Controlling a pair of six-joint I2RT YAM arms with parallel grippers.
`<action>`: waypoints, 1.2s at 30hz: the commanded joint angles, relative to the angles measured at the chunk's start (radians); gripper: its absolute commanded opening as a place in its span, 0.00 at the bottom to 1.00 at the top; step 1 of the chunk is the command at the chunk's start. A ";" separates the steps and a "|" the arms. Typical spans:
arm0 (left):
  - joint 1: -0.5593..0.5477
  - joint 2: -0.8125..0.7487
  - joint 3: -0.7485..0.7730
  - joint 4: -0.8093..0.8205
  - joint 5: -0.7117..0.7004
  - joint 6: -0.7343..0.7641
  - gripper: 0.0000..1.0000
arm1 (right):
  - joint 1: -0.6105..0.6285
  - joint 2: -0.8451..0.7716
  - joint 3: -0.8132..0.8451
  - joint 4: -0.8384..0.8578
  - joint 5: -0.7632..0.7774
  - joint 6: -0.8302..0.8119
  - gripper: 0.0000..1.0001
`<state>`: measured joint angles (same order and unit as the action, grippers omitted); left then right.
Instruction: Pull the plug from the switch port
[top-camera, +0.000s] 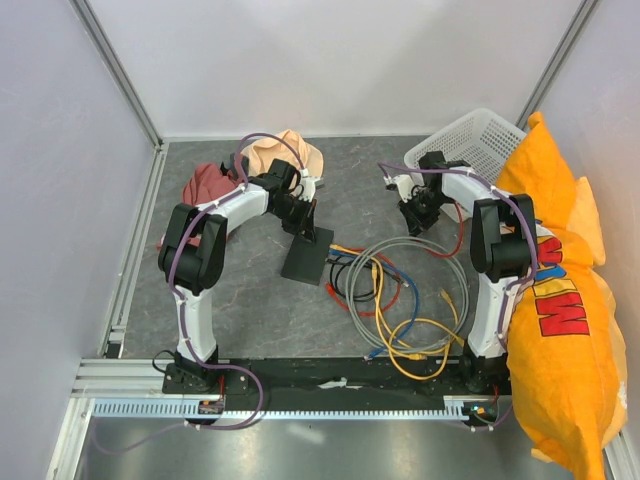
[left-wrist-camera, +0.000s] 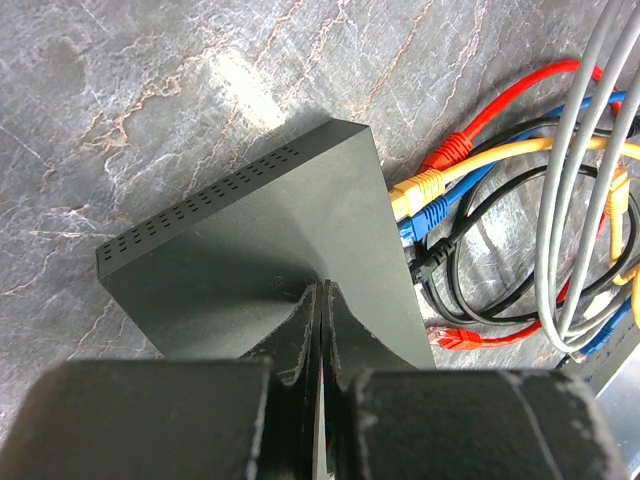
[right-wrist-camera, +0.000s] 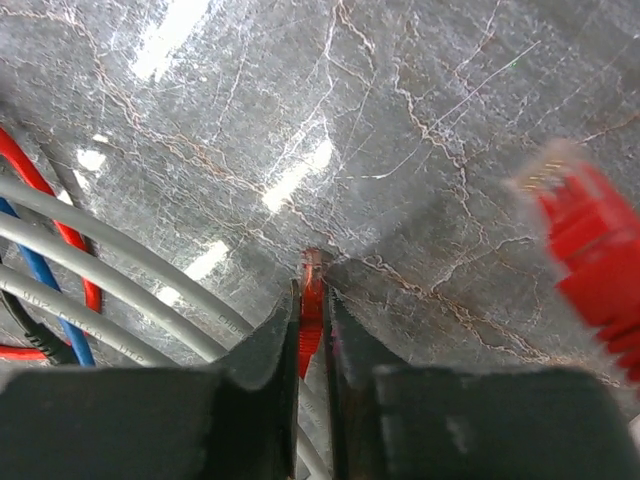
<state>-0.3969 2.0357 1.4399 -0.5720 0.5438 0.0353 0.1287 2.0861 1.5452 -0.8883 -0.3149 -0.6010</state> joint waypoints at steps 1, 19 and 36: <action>-0.008 0.086 -0.036 -0.051 -0.134 0.054 0.02 | -0.020 -0.001 -0.030 0.026 0.037 -0.025 0.24; -0.016 0.092 -0.027 -0.051 -0.131 0.054 0.02 | 0.031 -0.126 0.216 0.110 -0.455 0.122 0.82; -0.016 0.038 -0.058 -0.068 -0.160 0.048 0.02 | 0.178 0.255 0.303 0.204 -0.739 0.449 0.68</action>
<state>-0.4011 2.0357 1.4448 -0.5793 0.5346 0.0353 0.2821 2.3306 1.8503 -0.7353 -0.9577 -0.2401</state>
